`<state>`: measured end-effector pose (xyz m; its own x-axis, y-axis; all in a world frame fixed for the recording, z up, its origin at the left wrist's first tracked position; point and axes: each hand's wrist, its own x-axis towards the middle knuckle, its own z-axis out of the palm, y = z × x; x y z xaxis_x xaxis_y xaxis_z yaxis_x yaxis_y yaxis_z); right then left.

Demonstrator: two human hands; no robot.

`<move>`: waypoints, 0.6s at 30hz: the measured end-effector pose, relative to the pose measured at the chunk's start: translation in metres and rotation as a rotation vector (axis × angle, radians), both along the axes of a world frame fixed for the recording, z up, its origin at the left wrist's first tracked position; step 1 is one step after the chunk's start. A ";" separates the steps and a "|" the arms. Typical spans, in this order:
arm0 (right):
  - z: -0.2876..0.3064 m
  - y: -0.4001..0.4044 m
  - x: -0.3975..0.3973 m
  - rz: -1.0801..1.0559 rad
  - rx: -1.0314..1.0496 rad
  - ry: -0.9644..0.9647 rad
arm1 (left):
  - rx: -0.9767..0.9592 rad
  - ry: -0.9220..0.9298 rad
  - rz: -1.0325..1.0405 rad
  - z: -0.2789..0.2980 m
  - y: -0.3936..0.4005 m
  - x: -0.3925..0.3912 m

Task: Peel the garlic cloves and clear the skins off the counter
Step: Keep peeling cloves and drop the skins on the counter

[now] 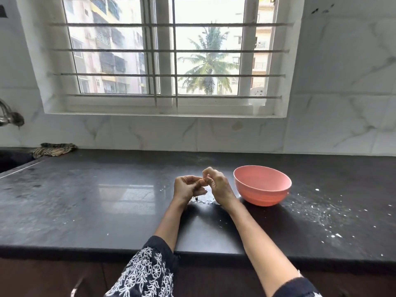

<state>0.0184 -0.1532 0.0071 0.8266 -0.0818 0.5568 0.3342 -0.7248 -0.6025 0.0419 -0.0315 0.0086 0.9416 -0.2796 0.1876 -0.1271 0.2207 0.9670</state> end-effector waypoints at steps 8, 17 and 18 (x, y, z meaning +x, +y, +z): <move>0.002 0.003 -0.004 -0.048 0.039 -0.051 | -0.086 0.027 -0.029 0.002 0.000 -0.004; 0.005 0.001 -0.003 -0.088 0.109 -0.118 | -0.203 0.087 0.087 0.009 0.003 -0.006; 0.006 0.000 -0.003 -0.109 0.152 -0.157 | -0.230 0.092 0.118 0.010 0.004 -0.007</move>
